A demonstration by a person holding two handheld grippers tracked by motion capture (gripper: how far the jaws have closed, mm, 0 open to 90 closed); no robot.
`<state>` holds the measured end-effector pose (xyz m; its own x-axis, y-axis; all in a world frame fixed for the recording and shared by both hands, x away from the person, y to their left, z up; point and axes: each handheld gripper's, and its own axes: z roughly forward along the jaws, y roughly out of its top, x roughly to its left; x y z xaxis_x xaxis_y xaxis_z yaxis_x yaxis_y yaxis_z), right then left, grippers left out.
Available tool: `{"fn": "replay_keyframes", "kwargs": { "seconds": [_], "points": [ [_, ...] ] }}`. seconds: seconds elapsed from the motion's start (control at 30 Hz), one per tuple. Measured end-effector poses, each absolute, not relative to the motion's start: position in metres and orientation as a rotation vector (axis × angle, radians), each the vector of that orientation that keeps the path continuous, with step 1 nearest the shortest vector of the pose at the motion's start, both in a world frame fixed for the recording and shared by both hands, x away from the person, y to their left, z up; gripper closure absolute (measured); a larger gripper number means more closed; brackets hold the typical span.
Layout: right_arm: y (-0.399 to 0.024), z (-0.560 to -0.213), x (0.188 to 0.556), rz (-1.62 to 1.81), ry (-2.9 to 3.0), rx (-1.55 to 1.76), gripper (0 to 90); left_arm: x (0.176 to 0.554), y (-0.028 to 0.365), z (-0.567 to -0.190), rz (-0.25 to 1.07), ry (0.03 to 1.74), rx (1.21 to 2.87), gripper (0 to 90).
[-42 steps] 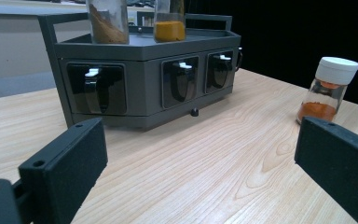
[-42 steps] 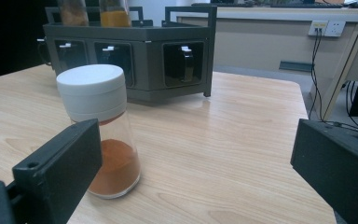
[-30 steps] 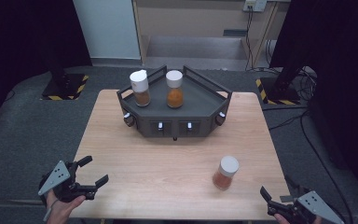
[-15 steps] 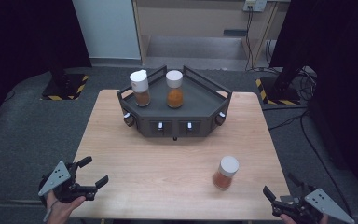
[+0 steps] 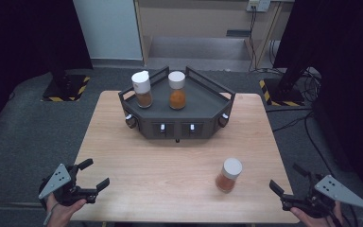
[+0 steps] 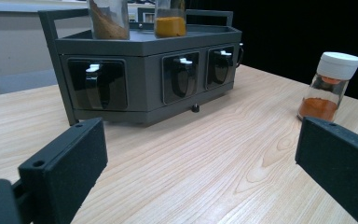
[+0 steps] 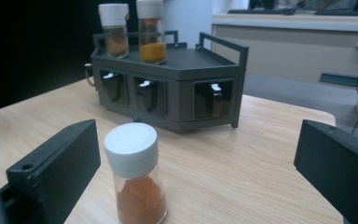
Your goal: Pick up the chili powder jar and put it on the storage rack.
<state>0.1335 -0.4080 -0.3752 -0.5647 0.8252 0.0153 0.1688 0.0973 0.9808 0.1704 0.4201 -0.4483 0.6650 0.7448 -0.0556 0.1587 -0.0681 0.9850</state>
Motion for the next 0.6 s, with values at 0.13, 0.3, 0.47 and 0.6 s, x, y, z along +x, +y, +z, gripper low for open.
{"fn": "replay_keyframes", "kwargs": {
  "seconds": [0.13, 0.3, 0.47, 0.6],
  "points": [
    [-0.408, -0.363, 0.141, 1.507, 1.853, 0.953, 0.7, 0.170, 0.420, -0.448, 0.567, 0.760, 1.600, 1.1],
    [-0.407, -0.350, 0.151, 1.504, 1.904, 0.929, 1.0, 0.171, 0.420, -0.448, 0.566, 0.758, 1.605, 1.2],
    [-0.402, -0.338, 0.160, 1.494, 1.939, 0.908, 1.6, 0.170, 0.420, -0.448, 0.567, 0.760, 1.602, 1.2],
    [-0.399, -0.332, 0.167, 1.499, 1.956, 0.899, 1.6, 0.170, 0.420, -0.448, 0.567, 0.759, 1.604, 1.2]
  ]
}}
